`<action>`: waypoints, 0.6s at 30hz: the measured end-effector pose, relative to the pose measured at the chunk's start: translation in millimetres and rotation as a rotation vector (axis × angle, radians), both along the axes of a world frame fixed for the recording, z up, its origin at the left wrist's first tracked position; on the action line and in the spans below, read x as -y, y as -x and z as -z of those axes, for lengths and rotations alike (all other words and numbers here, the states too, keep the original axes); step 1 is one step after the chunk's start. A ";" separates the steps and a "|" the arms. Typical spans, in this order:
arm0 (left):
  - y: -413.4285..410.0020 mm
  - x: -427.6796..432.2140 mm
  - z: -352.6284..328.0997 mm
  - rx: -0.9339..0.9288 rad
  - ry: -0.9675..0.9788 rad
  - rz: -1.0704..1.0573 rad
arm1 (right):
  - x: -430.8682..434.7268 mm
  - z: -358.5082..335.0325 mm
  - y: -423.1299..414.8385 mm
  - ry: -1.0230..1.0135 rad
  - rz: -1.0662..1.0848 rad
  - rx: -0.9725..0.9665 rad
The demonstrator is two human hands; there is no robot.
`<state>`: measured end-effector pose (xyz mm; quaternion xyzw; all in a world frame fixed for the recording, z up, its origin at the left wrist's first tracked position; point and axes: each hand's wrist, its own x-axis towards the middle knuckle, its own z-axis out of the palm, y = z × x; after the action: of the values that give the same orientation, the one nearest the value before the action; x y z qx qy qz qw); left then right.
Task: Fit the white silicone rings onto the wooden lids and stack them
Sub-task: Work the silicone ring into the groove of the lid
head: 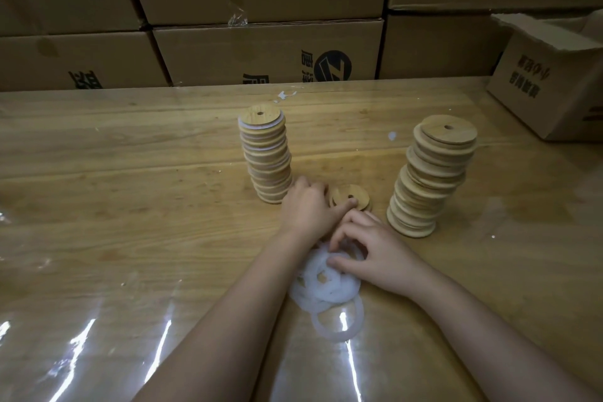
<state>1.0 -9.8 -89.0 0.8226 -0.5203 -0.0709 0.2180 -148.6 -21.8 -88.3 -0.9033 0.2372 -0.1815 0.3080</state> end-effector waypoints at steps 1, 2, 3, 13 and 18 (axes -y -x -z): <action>0.5 1.4 -0.4 -0.007 -0.010 0.001 | 0.0 0.3 -0.3 -0.003 0.004 0.005; 0.9 2.4 -1.2 -0.020 -0.019 0.004 | 0.1 0.3 -0.4 -0.012 0.009 0.012; 1.4 2.7 -1.7 -0.032 -0.025 0.009 | 0.1 0.1 -0.5 -0.027 0.014 0.020; 10.4 3.3 -3.4 -0.070 0.071 0.065 | 1.7 2.1 -0.2 -0.172 0.057 0.163; 15.2 -7.3 -7.7 -0.277 0.183 0.098 | 2.4 4.2 0.6 -0.204 0.090 0.149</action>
<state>-14.2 -2.5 -81.3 0.7553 -0.5290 -0.1465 0.3580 -149.1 -24.2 -92.5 -0.8397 0.2712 -0.2364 0.4067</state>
